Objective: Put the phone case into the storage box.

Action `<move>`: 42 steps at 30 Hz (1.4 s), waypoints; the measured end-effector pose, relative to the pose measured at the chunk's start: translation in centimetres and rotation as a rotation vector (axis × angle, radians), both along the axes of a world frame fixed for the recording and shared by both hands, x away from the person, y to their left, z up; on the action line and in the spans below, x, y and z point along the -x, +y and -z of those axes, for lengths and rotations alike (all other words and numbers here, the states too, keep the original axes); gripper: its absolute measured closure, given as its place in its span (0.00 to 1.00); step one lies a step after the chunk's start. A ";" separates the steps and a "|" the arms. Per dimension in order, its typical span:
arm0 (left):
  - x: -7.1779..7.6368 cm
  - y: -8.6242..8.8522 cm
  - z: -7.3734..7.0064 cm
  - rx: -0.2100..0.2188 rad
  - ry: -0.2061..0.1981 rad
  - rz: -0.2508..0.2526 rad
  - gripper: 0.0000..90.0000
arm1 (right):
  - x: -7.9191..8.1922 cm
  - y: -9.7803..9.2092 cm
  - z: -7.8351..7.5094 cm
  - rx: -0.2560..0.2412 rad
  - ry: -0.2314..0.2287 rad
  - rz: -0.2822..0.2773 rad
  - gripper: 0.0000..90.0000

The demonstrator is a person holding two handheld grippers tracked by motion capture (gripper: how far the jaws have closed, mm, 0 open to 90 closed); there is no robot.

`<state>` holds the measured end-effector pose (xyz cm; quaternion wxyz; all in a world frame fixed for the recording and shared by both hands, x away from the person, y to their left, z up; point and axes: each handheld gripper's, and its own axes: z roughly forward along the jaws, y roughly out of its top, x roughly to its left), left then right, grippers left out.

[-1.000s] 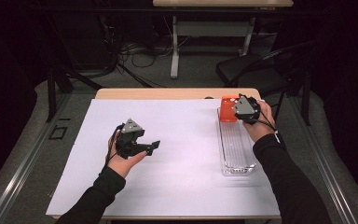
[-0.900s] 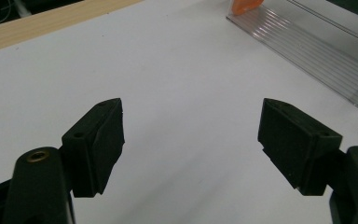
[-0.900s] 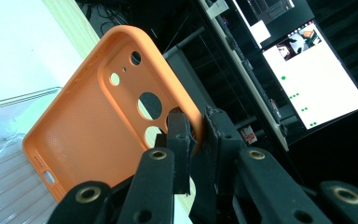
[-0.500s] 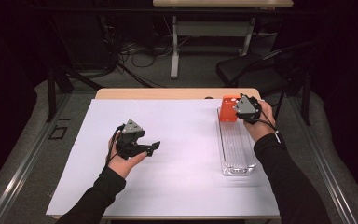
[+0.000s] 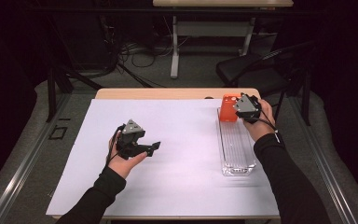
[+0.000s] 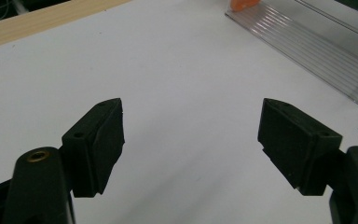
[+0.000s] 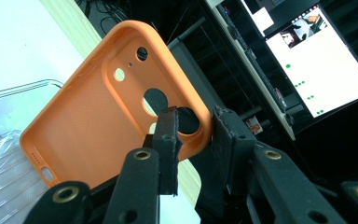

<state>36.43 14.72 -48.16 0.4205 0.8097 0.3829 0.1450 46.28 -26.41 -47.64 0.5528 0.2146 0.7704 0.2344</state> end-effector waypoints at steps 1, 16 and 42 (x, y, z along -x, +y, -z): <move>0.0 0.0 0.0 -0.001 0.000 0.000 0.25 | 0.0 0.0 0.0 -0.004 0.004 0.003 0.79; 0.0 0.2 0.0 -0.003 0.001 -0.004 0.25 | -0.3 -0.3 -0.2 -0.044 0.010 0.019 0.72; -0.2 0.5 -0.1 -0.003 0.007 -0.025 0.25 | 2.2 1.2 -1.3 -0.040 0.014 0.038 0.49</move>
